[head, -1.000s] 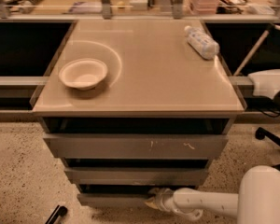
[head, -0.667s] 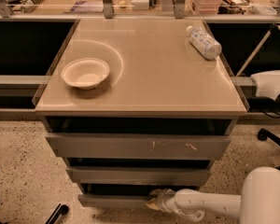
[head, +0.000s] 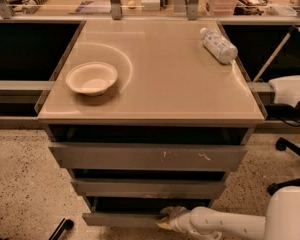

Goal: Open bottom drawer

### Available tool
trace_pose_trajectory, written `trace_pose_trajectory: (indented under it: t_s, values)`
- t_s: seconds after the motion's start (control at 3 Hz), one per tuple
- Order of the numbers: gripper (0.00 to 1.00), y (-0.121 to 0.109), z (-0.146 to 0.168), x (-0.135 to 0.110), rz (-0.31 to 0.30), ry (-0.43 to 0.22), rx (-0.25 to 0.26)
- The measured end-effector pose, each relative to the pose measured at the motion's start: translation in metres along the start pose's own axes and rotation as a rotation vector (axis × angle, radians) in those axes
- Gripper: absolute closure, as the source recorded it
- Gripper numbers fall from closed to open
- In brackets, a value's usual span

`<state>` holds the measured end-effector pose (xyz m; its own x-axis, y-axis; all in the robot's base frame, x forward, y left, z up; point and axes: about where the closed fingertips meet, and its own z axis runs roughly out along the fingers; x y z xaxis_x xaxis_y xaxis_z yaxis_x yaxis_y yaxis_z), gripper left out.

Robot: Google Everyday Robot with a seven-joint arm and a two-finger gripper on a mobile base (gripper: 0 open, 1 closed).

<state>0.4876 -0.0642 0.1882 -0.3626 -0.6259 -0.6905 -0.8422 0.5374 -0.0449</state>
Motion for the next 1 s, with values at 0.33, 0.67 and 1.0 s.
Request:
trace_pose_trajectory:
  t_s: [0.33, 0.67, 1.0]
  values:
    - [1.0, 0.0151, -0.0045, 0.0164, 0.006, -0.015, -0.018]
    - [1.0, 0.0152, -0.0081, 0.0108, 0.006, -0.015, -0.018]
    - [1.0, 0.0236, -0.0119, 0.0203, 0.008, -0.025, -0.025]
